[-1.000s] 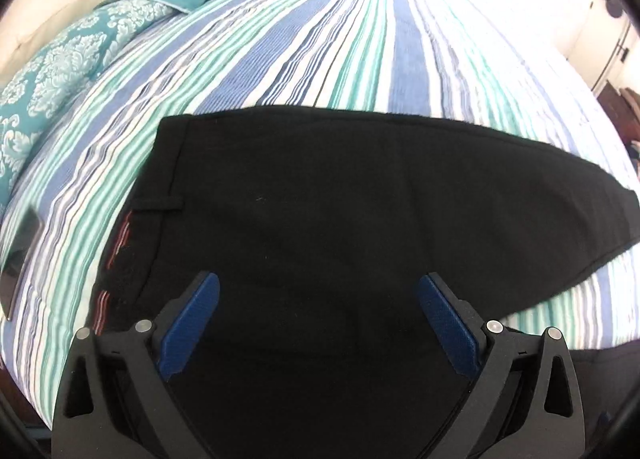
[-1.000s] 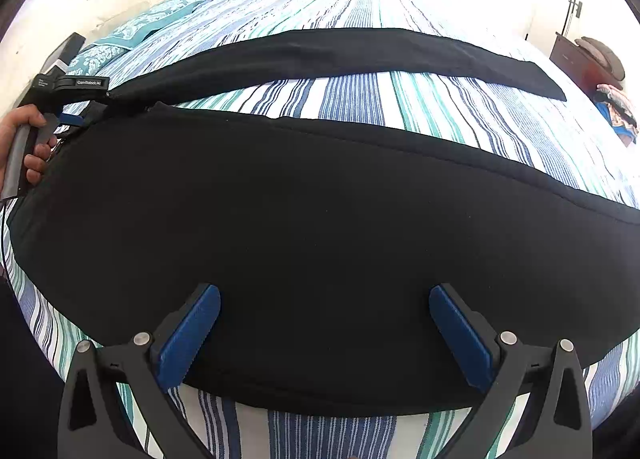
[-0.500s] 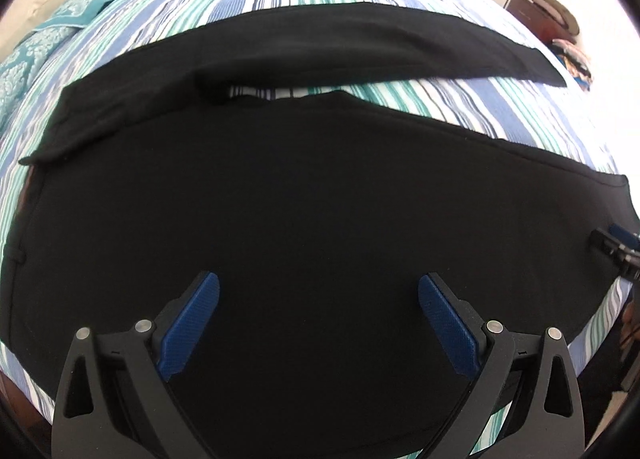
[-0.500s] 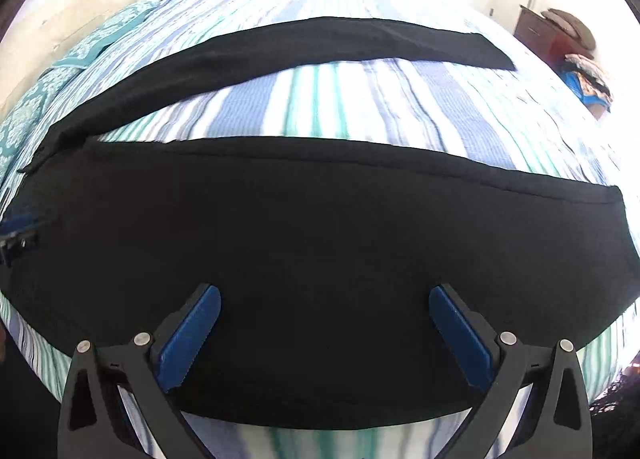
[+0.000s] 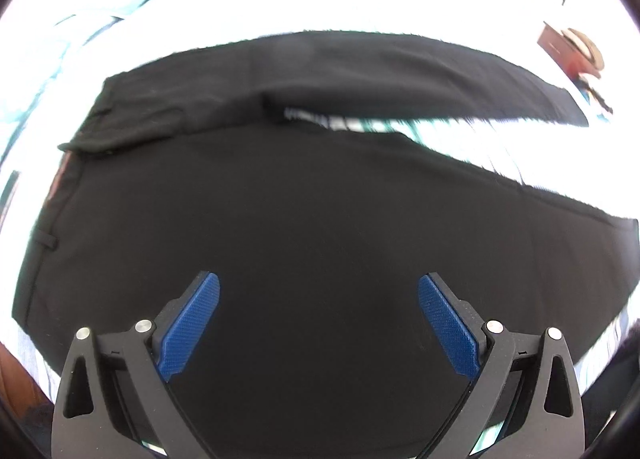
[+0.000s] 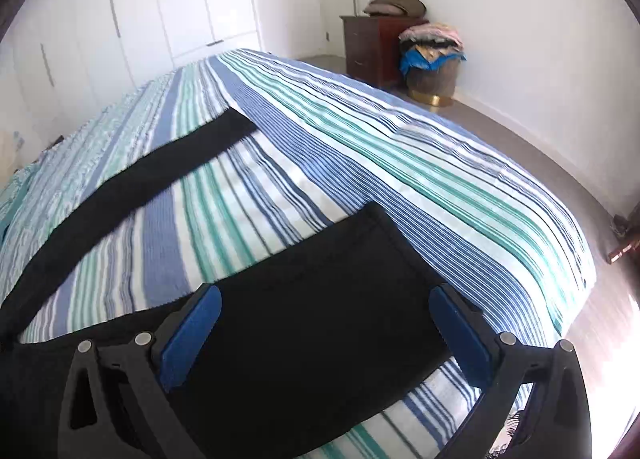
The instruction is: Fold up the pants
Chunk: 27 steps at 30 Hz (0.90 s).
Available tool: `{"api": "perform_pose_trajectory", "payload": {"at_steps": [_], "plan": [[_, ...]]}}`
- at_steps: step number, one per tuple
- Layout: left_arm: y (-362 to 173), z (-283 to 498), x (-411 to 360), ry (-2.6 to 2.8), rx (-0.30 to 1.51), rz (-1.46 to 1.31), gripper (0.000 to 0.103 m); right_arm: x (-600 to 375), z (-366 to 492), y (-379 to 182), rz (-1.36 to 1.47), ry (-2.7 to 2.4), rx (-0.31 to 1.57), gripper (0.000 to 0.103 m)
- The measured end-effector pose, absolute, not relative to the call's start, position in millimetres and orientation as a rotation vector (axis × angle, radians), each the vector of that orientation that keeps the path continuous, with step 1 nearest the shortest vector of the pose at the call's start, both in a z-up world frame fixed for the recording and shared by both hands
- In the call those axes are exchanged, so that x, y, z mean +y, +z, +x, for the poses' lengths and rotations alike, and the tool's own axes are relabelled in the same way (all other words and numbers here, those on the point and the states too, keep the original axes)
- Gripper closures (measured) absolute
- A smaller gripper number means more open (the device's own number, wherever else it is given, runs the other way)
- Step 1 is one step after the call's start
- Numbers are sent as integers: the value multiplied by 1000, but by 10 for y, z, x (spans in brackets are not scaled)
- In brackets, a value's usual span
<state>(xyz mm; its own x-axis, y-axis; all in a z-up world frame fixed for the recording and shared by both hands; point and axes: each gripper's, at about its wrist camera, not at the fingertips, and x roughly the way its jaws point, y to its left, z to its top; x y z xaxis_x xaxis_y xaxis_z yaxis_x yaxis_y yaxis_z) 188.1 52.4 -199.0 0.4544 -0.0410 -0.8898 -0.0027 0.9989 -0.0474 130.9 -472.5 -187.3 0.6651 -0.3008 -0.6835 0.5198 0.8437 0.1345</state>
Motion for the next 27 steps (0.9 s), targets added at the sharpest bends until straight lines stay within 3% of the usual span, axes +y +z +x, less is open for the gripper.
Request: {"api": "perform_pose_trajectory", "payload": {"at_steps": [5, 12, 20, 27], "plan": [[-1916, 1876, 574, 32, 1058, -30, 2, -3987, 1341, -1555, 216, -296, 606, 0], [-1874, 1926, 698, 62, 1054, 8, 2, -3259, 1524, -1608, 120, -158, 664, 0], [-1866, 2174, 761, 47, 1046, 0, 2, -2976, 1721, -1806, 86, -44, 741, 0], [-1843, 3028, 836, 63, 1026, -26, 2, -3136, 2362, -1691, 122, 48, 810, 0]]}}
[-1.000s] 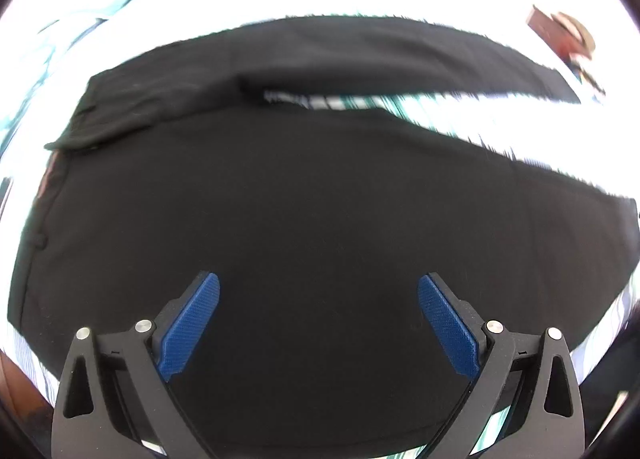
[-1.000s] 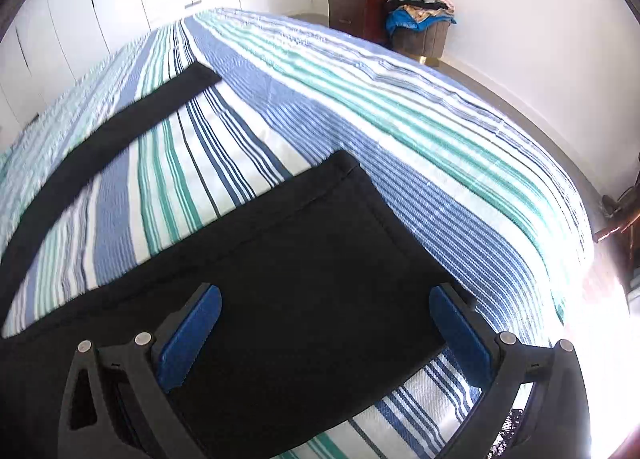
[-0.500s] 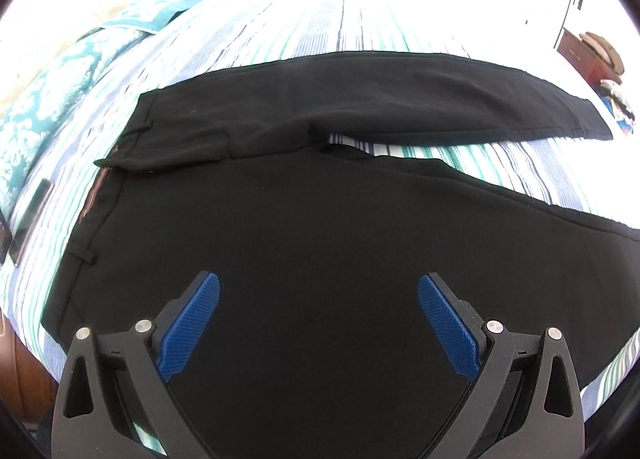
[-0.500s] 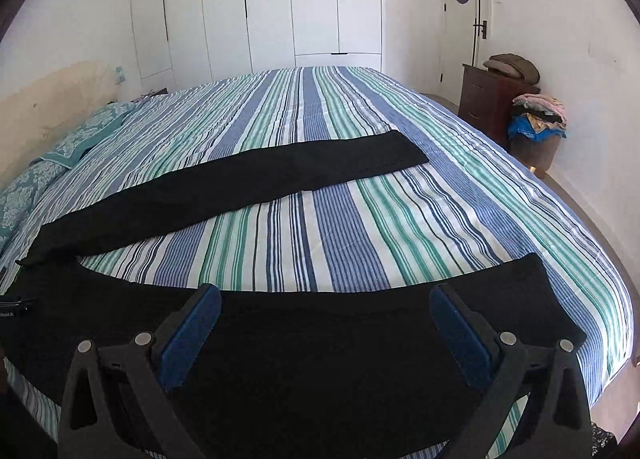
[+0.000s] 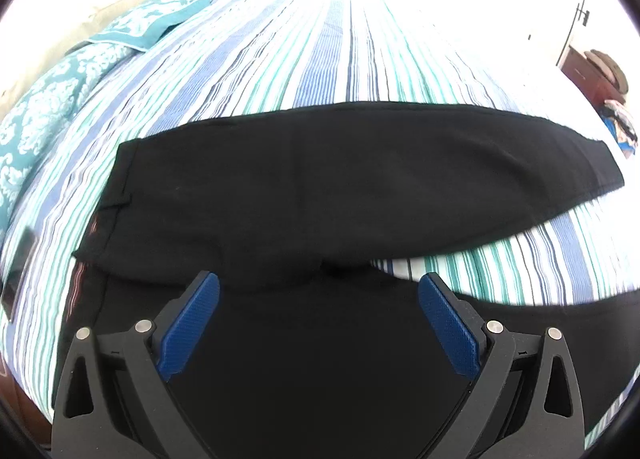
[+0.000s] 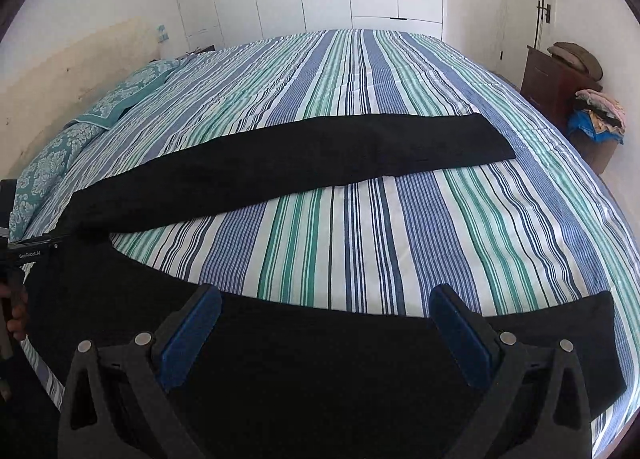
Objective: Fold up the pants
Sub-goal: 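Grasp the stacked leg hems with the right tool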
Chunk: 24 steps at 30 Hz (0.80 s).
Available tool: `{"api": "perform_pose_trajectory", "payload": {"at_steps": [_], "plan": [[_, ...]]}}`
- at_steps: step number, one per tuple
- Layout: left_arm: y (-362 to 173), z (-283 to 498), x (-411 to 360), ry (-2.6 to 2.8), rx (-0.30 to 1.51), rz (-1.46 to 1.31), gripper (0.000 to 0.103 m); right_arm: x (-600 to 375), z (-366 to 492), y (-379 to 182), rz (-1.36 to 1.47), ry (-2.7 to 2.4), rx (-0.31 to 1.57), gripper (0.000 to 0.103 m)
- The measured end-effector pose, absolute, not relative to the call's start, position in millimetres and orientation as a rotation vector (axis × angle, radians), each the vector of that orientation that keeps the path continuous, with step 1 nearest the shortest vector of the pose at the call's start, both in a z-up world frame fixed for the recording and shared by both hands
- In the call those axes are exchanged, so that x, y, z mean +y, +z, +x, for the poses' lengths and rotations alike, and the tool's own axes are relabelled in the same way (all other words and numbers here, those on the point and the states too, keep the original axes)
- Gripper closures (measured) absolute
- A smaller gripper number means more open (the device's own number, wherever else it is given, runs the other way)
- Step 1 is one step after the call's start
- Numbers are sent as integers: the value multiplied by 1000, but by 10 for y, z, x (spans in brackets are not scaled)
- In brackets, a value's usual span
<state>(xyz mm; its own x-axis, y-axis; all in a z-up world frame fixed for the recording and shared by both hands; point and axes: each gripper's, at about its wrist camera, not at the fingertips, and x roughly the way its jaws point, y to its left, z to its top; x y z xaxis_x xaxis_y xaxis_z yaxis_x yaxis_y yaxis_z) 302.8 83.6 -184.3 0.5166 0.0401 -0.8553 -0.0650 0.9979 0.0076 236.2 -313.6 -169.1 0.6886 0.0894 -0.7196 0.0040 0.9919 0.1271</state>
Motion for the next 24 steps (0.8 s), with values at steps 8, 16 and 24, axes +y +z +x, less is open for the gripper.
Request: {"api": "perform_pose_trajectory", "payload": {"at_steps": [8, 16, 24], "plan": [[-2320, 3452, 1150, 126, 1064, -100, 1, -4326, 3770, -1578, 222, 59, 843, 0], [-2466, 3272, 1039, 141, 947, -9, 1, -5738, 5147, -1872, 425, -222, 992, 0], [-2485, 3240, 1052, 143, 931, -5, 1, -5651, 5947, -2269, 255, -203, 1099, 36]]}}
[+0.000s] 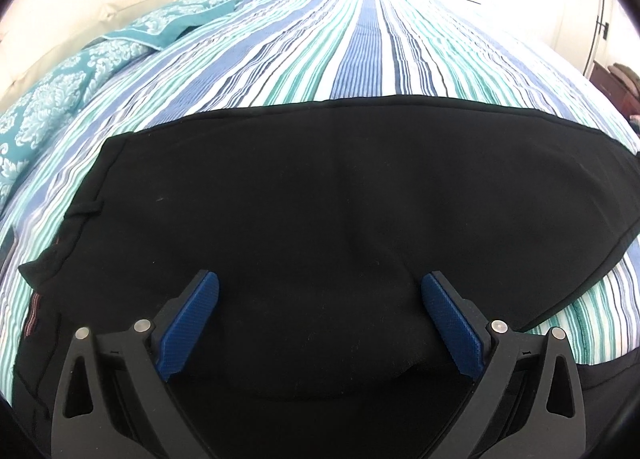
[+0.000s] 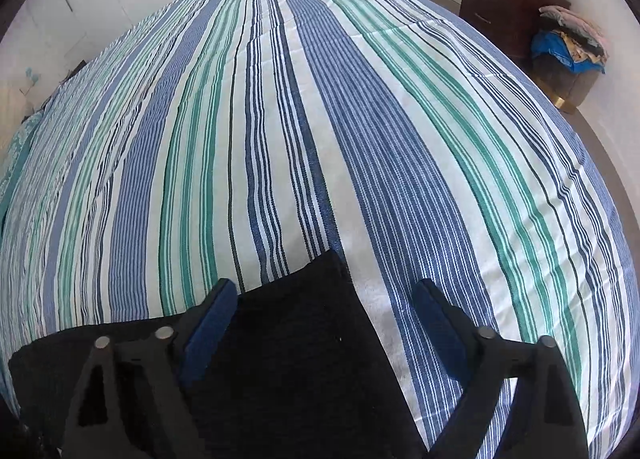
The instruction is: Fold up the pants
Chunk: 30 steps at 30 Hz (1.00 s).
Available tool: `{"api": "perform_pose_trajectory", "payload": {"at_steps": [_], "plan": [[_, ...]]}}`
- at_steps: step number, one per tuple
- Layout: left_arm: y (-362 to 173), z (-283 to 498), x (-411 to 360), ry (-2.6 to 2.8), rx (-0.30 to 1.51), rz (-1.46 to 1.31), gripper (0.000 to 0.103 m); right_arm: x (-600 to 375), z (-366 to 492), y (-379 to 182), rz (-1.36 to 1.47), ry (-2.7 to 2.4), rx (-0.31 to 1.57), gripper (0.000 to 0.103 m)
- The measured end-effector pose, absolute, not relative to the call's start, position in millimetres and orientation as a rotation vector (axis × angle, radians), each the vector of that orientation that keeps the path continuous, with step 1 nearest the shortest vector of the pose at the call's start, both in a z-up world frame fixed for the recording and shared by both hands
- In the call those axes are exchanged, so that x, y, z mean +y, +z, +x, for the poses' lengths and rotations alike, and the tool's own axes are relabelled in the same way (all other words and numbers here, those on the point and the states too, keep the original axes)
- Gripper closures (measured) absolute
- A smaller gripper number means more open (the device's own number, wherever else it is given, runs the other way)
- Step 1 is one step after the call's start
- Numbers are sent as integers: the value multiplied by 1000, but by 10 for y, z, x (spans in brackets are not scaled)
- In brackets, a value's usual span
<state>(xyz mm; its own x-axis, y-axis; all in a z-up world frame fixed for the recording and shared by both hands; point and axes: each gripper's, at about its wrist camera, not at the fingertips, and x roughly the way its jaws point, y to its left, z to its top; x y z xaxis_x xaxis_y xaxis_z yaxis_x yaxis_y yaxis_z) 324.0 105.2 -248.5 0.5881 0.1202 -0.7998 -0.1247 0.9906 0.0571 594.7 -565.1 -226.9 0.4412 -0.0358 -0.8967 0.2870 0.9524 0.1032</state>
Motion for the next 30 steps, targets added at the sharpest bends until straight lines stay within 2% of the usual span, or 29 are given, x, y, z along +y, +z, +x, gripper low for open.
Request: {"api": "perform_pose_trajectory", "payload": {"at_steps": [1, 2, 3, 7, 12, 16, 21, 30], "plan": [[-2484, 3250, 1049, 143, 931, -5, 1, -5609, 5955, -2243, 204, -205, 1084, 63], [-2484, 3251, 1048, 143, 932, -5, 1, -5586, 5928, -2180, 194, -186, 1049, 84], [-2483, 3258, 1045, 143, 932, -4, 1, -5572, 5869, -2104, 193, -184, 1019, 87], [-2478, 3262, 1031, 147, 936, 4, 1, -5357, 5315, -1664, 180, -102, 882, 90], [-2457, 3294, 1046, 145, 971, -3, 1, -4921, 3962, -1231, 176, 11, 771, 91], [-2263, 3268, 1068, 125, 1052, -35, 3, -4800, 2762, -1328, 298, -4, 761, 92], [-1863, 2798, 1069, 73, 1033, -116, 2, -4825, 1576, -1365, 445, -68, 736, 92], [-1438, 1651, 919, -51, 1006, -160, 2, -4749, 688, -1725, 510, -203, 776, 91]]}}
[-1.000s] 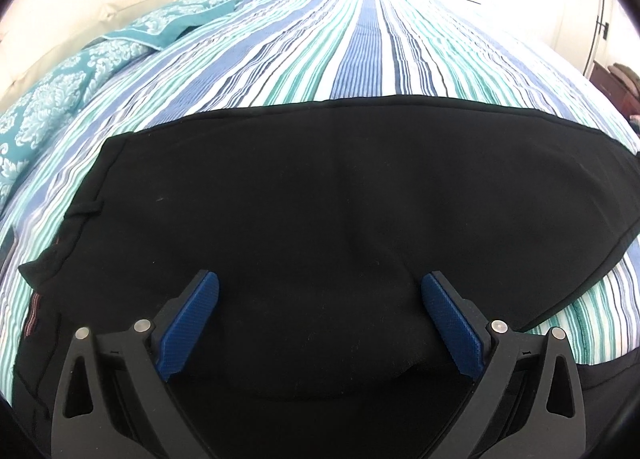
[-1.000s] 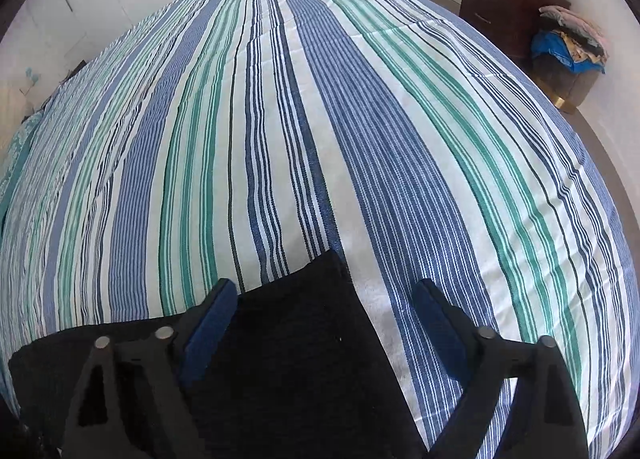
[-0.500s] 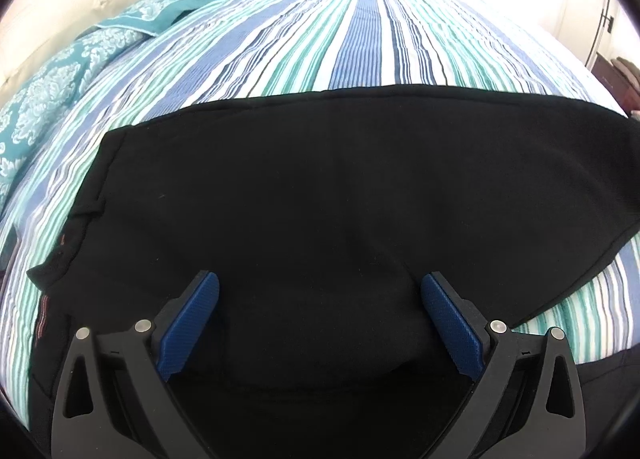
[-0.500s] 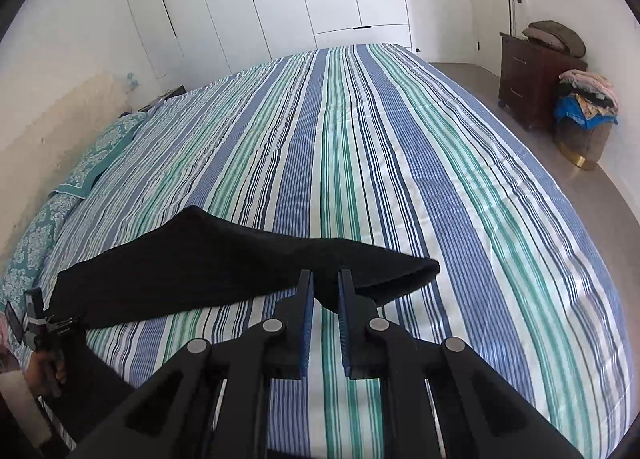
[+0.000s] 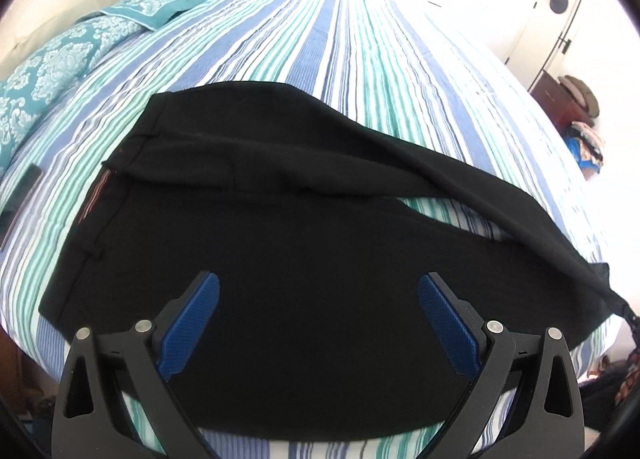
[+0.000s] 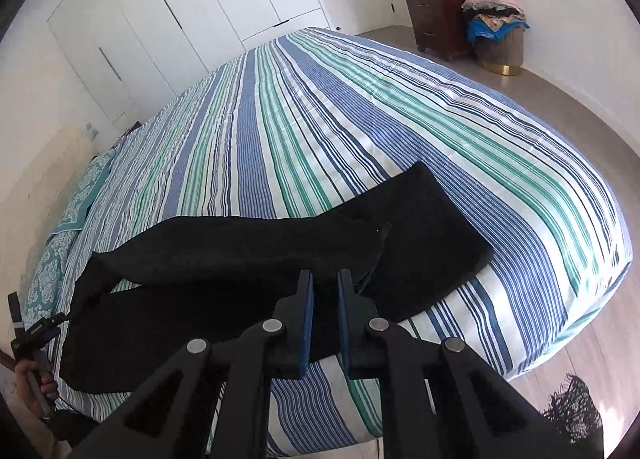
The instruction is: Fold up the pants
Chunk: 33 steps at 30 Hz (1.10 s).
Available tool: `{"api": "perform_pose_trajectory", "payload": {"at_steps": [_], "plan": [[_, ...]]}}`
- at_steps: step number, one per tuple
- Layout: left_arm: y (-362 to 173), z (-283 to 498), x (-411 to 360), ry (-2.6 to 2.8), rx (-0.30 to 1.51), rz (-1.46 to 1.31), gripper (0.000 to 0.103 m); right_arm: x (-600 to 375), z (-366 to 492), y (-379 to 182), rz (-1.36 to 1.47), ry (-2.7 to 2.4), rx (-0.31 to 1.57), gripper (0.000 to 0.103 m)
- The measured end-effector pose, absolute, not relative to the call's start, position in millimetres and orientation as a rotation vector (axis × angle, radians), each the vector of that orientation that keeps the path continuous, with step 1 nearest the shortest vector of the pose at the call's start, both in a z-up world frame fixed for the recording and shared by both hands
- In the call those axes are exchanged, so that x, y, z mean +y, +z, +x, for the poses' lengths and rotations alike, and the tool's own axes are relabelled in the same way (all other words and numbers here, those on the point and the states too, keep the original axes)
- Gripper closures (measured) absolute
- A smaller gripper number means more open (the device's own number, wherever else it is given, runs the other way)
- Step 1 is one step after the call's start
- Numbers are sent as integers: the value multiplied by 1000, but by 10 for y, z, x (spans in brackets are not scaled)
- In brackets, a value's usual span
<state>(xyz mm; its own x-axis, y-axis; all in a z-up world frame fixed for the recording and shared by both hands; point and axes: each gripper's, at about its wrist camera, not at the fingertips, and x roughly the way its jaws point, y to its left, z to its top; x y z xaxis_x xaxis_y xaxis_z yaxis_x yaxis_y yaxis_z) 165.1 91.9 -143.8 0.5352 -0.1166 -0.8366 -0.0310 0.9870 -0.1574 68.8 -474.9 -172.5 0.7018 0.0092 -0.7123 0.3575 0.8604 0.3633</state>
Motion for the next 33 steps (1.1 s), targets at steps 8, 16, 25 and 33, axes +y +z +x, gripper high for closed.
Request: {"api": "perform_pose_trajectory", "payload": {"at_steps": [8, 16, 25, 33], "plan": [[-1688, 1193, 947, -49, 1070, -172, 2, -4650, 677, -1860, 527, -229, 845, 27], [-1501, 1546, 1046, -81, 1062, -230, 2, -4487, 290, -1538, 594, -213, 632, 8], [-1270, 3271, 996, -237, 1138, -413, 2, -3895, 584, -1471, 462, 30, 656, 8], [-1728, 4243, 999, -116, 1240, -498, 5, -3859, 724, -1666, 460, 59, 719, 8]]}}
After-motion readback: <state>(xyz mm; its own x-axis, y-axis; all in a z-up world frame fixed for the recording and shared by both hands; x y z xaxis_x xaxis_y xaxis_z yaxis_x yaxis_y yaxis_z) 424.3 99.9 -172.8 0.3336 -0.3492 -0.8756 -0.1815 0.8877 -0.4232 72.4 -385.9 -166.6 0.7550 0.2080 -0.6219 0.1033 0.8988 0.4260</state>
